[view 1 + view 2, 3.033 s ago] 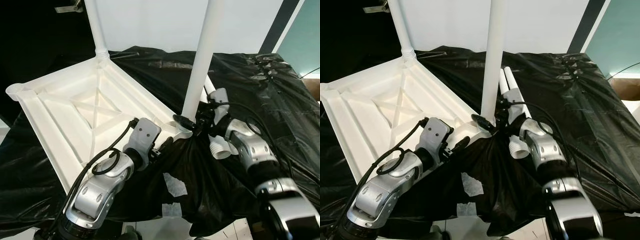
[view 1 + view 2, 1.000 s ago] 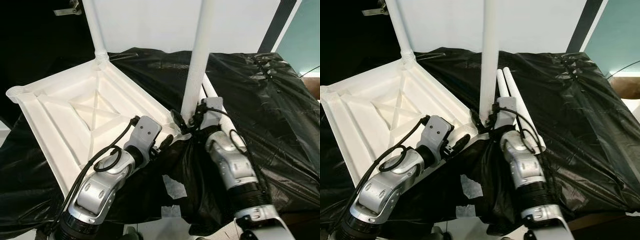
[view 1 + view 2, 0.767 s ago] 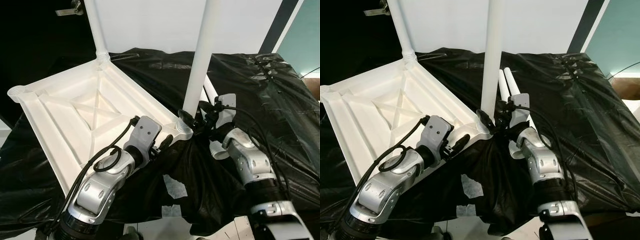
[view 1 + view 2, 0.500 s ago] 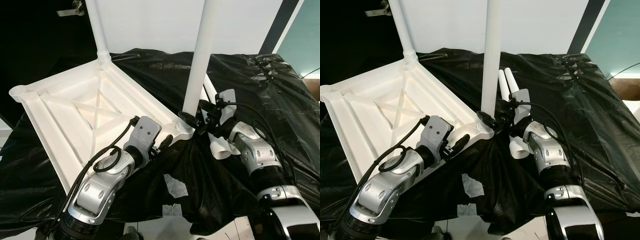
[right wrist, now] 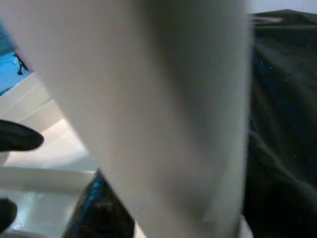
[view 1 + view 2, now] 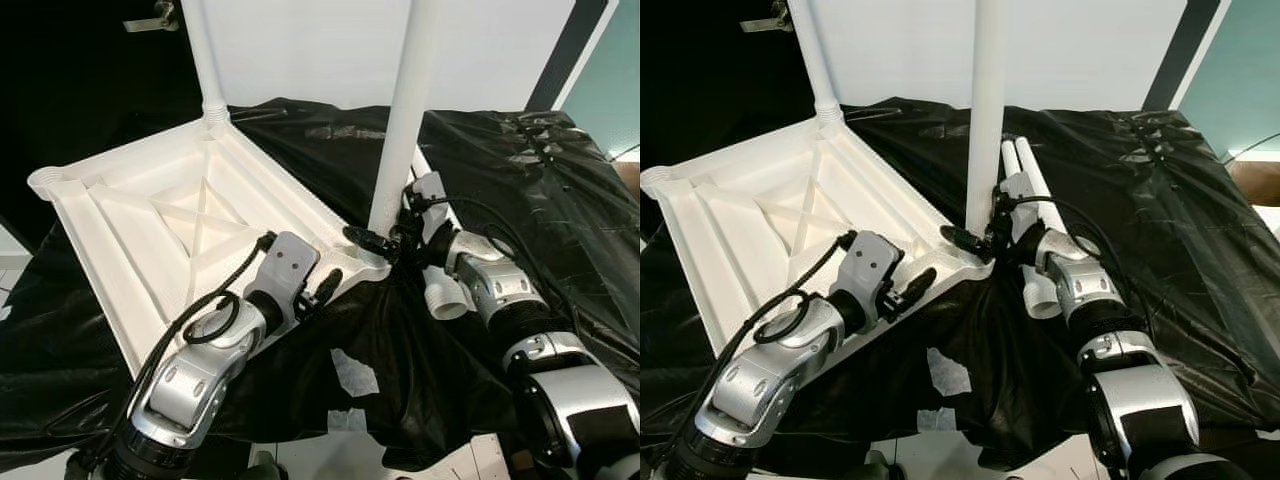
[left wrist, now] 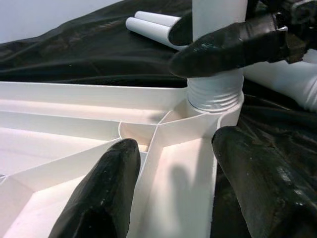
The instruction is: Building children table
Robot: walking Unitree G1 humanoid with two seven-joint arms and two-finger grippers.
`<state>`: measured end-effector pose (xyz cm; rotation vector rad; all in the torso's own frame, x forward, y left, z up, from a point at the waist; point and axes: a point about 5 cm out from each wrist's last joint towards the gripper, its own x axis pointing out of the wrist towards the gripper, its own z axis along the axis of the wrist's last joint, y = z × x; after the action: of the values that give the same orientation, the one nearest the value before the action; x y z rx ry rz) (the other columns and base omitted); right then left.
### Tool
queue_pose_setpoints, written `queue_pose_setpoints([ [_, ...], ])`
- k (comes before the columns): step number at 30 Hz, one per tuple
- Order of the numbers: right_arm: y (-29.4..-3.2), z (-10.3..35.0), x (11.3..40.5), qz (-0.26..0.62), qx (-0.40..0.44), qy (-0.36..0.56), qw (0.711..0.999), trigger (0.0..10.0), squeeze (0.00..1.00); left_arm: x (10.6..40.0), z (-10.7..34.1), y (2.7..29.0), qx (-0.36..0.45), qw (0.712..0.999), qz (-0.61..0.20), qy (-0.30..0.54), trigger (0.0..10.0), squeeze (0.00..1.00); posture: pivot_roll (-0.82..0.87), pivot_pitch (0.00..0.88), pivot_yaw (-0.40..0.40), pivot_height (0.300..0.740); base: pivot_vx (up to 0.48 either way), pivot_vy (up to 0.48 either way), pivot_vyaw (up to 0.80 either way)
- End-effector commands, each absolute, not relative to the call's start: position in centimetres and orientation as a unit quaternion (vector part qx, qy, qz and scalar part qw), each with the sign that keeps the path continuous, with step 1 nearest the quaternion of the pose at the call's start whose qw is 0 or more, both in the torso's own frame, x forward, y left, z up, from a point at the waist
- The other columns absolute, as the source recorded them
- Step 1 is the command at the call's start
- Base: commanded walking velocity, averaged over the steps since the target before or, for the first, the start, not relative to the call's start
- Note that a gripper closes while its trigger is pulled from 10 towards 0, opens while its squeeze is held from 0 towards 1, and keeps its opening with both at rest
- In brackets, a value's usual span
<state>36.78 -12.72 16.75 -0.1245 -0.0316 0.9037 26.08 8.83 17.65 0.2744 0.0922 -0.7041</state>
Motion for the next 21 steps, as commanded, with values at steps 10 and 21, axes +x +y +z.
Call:
queue_pose_setpoints([
  [10,-12.5,15.2,36.7,0.4,-0.076,0.009,0.913,0.0,0.0,25.8,17.6,8.8,0.132,0.924,-0.355,0.048,10.0,0.0,0.13,0.041,-0.024,0.74,0.0,0.0,0.0],
  [21,-11.3,13.5,36.1,0.208,-0.034,0.028,0.977,10.0,0.0,25.5,17.4,8.8,0.129,0.924,-0.355,0.055,10.0,0.0,0.13,0.05,-0.027,0.74,0.0,0.0,0.0],
])
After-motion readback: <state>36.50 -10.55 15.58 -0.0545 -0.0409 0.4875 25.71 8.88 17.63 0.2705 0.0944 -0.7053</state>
